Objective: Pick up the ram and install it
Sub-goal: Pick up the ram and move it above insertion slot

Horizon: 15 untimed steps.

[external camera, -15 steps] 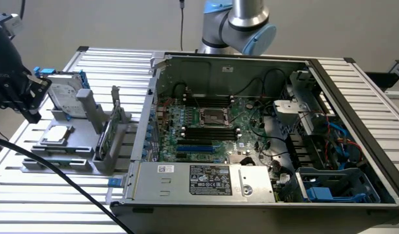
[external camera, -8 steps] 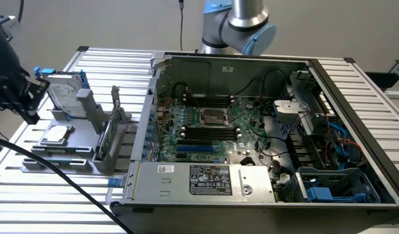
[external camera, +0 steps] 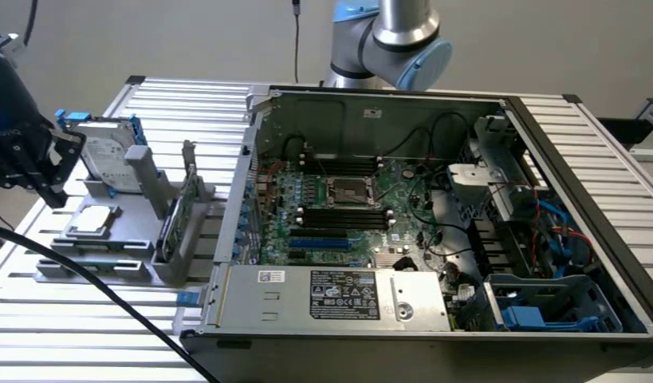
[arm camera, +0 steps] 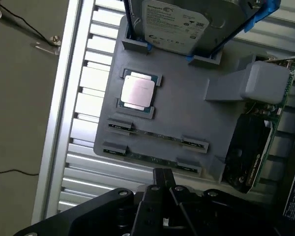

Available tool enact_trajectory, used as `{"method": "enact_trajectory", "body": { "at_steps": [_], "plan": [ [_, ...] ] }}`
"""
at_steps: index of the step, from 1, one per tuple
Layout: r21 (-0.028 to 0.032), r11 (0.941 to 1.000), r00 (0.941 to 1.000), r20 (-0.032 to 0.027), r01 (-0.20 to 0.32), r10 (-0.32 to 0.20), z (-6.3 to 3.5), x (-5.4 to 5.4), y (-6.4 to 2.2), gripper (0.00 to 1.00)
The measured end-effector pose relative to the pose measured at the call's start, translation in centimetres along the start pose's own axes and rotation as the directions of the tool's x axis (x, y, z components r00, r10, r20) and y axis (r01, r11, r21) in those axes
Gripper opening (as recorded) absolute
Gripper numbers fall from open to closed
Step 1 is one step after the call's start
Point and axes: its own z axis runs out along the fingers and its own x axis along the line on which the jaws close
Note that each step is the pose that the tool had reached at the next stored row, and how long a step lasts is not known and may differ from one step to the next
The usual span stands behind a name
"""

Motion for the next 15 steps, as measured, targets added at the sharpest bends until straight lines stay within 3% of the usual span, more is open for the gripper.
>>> {"method": "enact_trajectory", "body": {
  "at_steps": [4,8,12,15],
  "plan": [
    [-0.0010,0.9973,0.9973,0.0011,0.073,-0.073,0.40,0.0,0.01,0.11],
    [-0.0018,0.9894,0.9894,0.0023,0.145,-0.145,0.78,0.0,0.01,0.11],
    [-0.0026,0.9761,0.9761,0.0034,0.217,-0.217,1.17,0.0,0.02,0.11],
    [-0.0031,0.9630,0.9630,0.0043,0.270,-0.270,1.44,0.0,0.02,0.11]
  ]
}}
